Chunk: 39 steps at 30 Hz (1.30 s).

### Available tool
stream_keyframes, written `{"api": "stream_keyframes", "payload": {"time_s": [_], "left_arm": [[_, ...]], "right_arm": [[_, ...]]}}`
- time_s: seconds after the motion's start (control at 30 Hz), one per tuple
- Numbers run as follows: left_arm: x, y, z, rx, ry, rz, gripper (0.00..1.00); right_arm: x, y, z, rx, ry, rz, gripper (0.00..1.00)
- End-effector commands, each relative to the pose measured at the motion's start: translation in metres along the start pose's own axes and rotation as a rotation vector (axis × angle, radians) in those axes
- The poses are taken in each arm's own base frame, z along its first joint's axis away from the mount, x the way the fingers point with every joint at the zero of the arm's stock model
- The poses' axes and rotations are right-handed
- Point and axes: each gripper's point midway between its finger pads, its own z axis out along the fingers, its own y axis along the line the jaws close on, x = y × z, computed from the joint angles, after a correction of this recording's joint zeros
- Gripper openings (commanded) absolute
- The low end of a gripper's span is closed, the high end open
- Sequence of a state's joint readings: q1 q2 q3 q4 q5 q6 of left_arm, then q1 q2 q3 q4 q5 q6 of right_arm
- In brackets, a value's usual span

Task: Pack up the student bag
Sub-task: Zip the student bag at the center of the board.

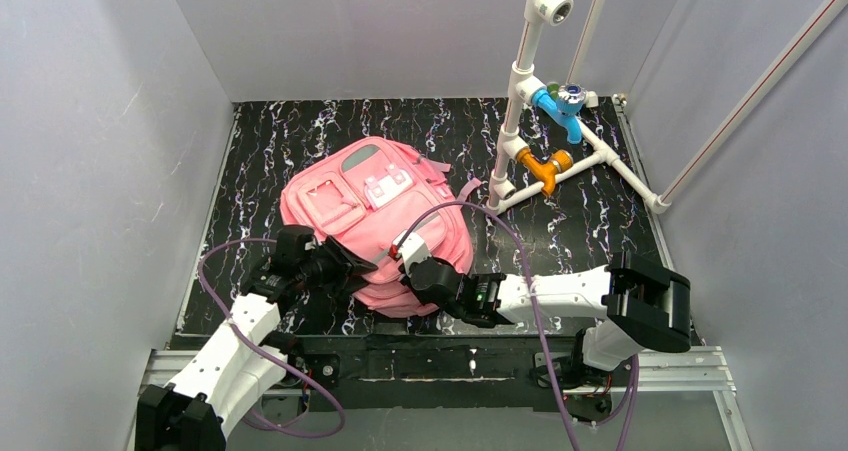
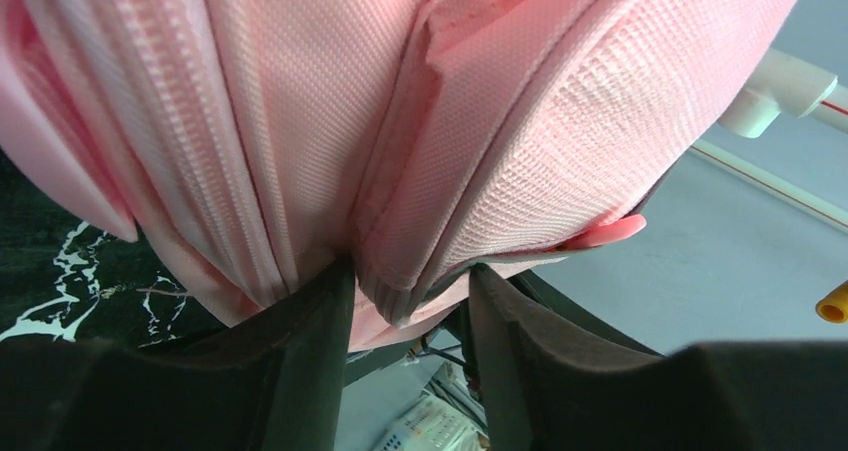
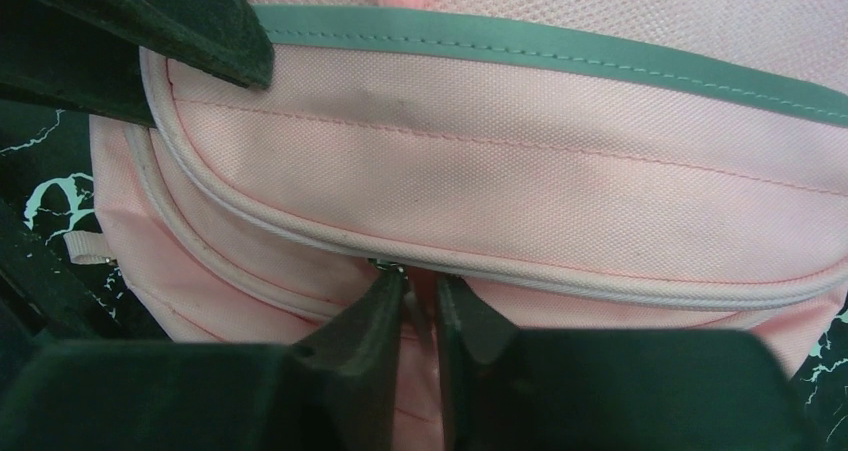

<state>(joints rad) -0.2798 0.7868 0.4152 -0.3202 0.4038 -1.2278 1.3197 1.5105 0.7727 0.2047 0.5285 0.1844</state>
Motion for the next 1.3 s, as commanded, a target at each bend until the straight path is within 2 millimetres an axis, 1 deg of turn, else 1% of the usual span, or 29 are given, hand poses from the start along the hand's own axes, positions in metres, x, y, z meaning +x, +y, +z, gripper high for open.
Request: {"api": "stream_keyframes", "payload": {"time_s": [0.0,0.03,0.1,0.13,0.17,0.2,0.27,0.33,0.47,0.53,0.6,0.7,0.77,0.8,0.93,1.0,1.03,1.07,1.13,1.17,1.2,1.27], "left_arm": [[-0.021,0.011,0.011,-0.029,-0.106,0.011,0.31],[-0.024,0.012,0.011,-0.029,-0.127,0.026,0.21],[-0.032,0.014,0.008,-0.044,-0.176,0.053,0.12],[-0.037,0.015,0.005,-0.057,-0.205,0.071,0.06],[-0.042,0.018,0.001,-0.080,-0.236,0.090,0.01],[-0.047,0.021,-0.006,-0.112,-0.268,0.119,0.00],[-0.056,0.032,-0.020,-0.199,-0.333,0.142,0.00],[-0.068,0.046,-0.039,-0.303,-0.406,0.146,0.00],[-0.080,0.060,-0.070,-0.409,-0.491,0.212,0.00],[-0.083,0.063,-0.081,-0.421,-0.518,0.231,0.00],[-0.084,0.067,-0.091,-0.439,-0.544,0.236,0.00],[-0.087,0.060,-0.104,-0.429,-0.584,0.244,0.00],[-0.092,0.057,-0.115,-0.444,-0.624,0.258,0.00],[-0.094,0.055,-0.119,-0.448,-0.642,0.268,0.00],[-0.100,0.052,-0.136,-0.473,-0.700,0.277,0.00],[-0.104,0.052,-0.142,-0.492,-0.729,0.271,0.00],[-0.104,0.050,-0.145,-0.493,-0.729,0.282,0.00],[-0.102,0.044,-0.146,-0.479,-0.711,0.308,0.04],[-0.096,0.026,-0.142,-0.411,-0.657,0.380,0.29],[-0.089,0.016,-0.134,-0.349,-0.603,0.423,0.39],[-0.084,0.006,-0.128,-0.297,-0.565,0.455,0.44],[-0.072,-0.014,-0.120,-0.199,-0.487,0.526,0.49]], "right_arm": [[-0.032,-0.001,-0.015,0.007,-0.054,0.029,0.07],[-0.034,-0.001,-0.018,0.007,-0.049,0.029,0.06],[-0.034,-0.007,-0.024,0.030,-0.035,0.022,0.04],[-0.034,-0.012,-0.027,0.044,-0.030,0.017,0.01],[-0.033,-0.017,-0.032,0.059,-0.022,0.000,0.01],[-0.035,-0.022,-0.036,0.071,-0.027,-0.014,0.01],[-0.030,-0.033,-0.045,0.085,-0.010,-0.073,0.01],[-0.029,-0.047,-0.050,0.096,-0.003,-0.098,0.01],[-0.022,-0.081,-0.048,0.099,0.043,-0.081,0.01],[-0.019,-0.097,-0.044,0.114,0.075,-0.078,0.01],[-0.017,-0.106,-0.041,0.120,0.110,-0.085,0.01],[-0.010,-0.126,-0.043,0.164,0.147,-0.105,0.01],[-0.010,-0.138,-0.045,0.193,0.148,-0.084,0.01],[-0.013,-0.141,-0.044,0.190,0.140,-0.074,0.01],[-0.024,-0.136,-0.034,0.156,0.097,-0.058,0.01],[-0.026,-0.126,-0.029,0.110,0.110,-0.046,0.01],[-0.029,-0.117,-0.027,0.062,0.108,-0.032,0.01],[-0.033,-0.108,-0.026,0.012,0.098,-0.016,0.01],[-0.041,-0.093,-0.028,-0.061,0.065,0.026,0.01],[-0.044,-0.087,-0.029,-0.087,0.045,0.049,0.01],[-0.047,-0.083,-0.030,-0.110,0.020,0.065,0.01],[-0.049,-0.077,-0.031,-0.144,-0.004,0.082,0.01]]}}
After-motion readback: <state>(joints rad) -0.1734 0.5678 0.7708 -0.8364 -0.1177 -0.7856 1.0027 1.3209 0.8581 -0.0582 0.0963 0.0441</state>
